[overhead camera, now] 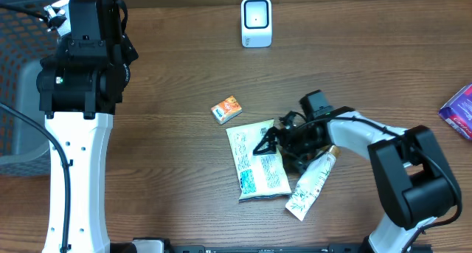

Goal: Scan the item barcode

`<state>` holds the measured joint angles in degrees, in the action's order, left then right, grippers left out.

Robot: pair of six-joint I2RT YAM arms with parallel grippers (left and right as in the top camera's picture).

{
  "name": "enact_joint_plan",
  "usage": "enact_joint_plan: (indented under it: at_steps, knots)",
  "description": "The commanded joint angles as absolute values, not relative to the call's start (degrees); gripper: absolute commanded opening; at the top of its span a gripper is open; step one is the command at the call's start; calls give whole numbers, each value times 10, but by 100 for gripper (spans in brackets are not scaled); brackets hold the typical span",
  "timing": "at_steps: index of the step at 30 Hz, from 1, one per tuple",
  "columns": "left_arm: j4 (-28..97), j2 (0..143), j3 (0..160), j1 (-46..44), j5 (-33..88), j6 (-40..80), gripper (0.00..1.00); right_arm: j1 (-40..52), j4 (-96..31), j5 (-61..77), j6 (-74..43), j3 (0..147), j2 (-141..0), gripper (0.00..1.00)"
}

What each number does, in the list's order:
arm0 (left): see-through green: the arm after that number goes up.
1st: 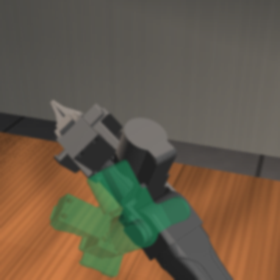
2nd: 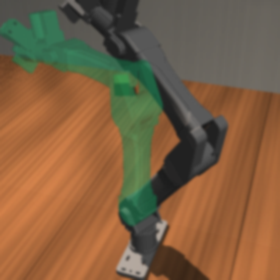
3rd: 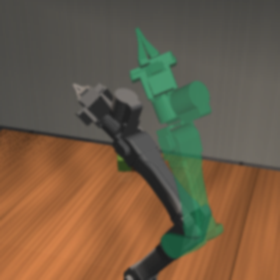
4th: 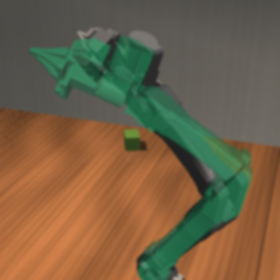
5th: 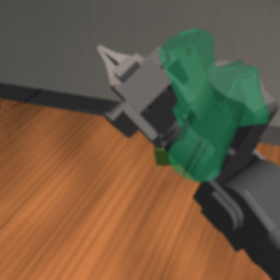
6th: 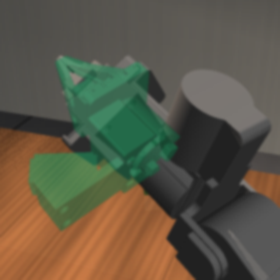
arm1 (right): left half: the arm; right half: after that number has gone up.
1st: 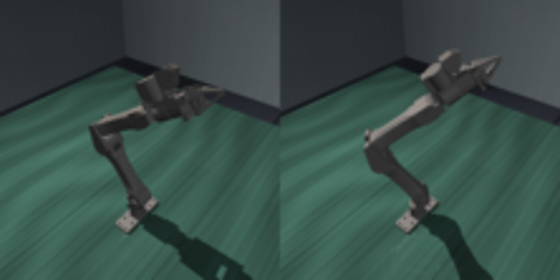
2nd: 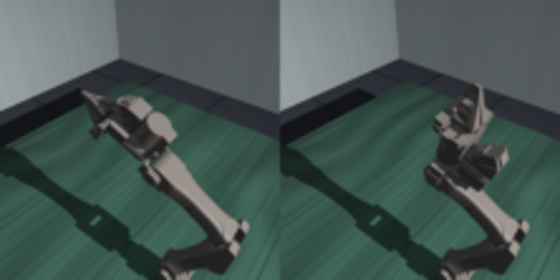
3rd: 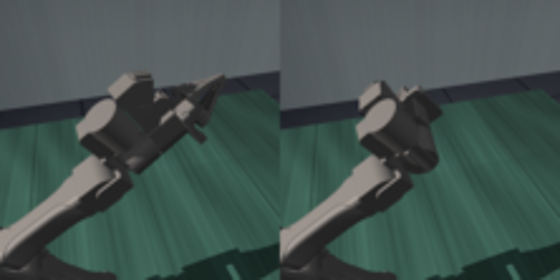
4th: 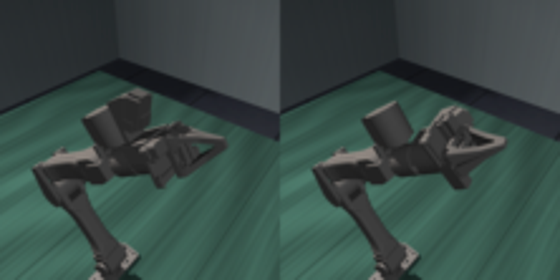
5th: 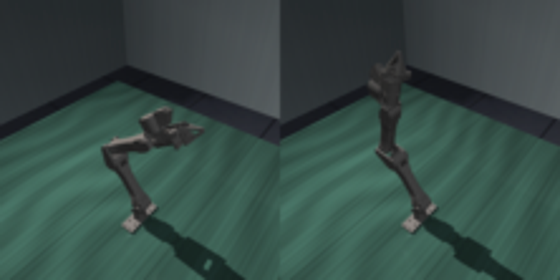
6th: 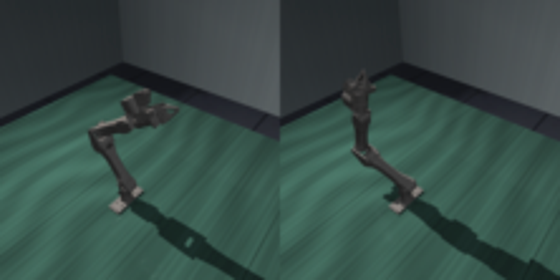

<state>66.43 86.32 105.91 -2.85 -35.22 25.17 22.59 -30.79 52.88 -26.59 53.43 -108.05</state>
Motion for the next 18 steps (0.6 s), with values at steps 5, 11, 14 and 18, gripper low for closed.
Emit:
enact_joint_plan:
  at_steps: [5,11,14,18]
  knots:
    - [664,866,1065,-26,-360,255,100,286,-287,364,-295,501,-1113,100]
    - [664,866,1065,-26,-360,255,100,287,-216,296,-359,455,-1116,100]
    - [664,866,1065,-26,-360,255,100,293,-156,296,-399,433,-1132,93]
    - [664,866,1065,-26,-360,255,100,310,-119,297,-412,428,-1179,52]
